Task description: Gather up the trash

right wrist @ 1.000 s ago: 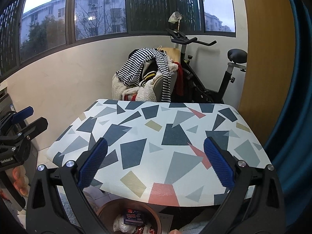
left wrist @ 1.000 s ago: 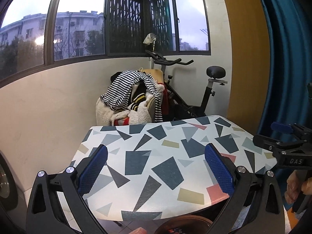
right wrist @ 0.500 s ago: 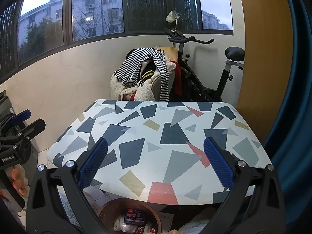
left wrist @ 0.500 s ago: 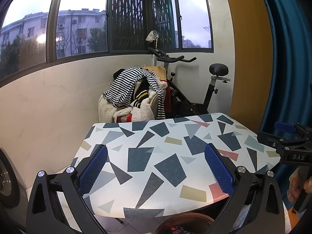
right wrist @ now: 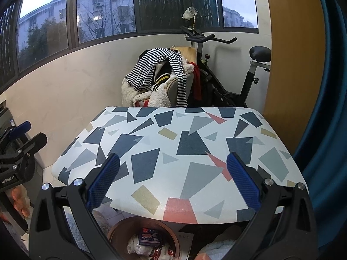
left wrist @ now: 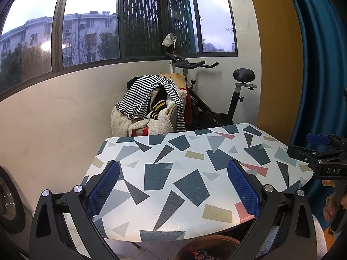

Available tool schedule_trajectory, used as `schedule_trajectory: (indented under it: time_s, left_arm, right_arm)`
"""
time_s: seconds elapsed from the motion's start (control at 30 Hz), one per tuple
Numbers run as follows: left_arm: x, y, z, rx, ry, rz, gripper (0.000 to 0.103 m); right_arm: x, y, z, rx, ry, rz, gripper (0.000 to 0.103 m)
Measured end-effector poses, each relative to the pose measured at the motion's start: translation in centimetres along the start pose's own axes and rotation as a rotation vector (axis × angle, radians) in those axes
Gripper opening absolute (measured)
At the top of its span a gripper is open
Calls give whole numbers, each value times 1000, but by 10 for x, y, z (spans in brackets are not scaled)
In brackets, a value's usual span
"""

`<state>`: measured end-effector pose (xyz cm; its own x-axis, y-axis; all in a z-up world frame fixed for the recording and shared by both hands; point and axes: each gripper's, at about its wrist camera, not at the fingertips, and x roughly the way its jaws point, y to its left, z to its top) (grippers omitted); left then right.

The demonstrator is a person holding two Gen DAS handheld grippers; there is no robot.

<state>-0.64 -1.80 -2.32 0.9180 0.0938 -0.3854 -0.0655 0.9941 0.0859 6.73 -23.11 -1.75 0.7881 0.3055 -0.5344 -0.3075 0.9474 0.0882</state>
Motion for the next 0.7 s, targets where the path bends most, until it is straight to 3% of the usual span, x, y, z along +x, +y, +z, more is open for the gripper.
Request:
schedule_trajectory:
  time_s: [0.7]
  left_arm:
    - [4,2,1,-2,15,20,97]
  right_arm:
    - [3,0,-3,-21,8,-12,97]
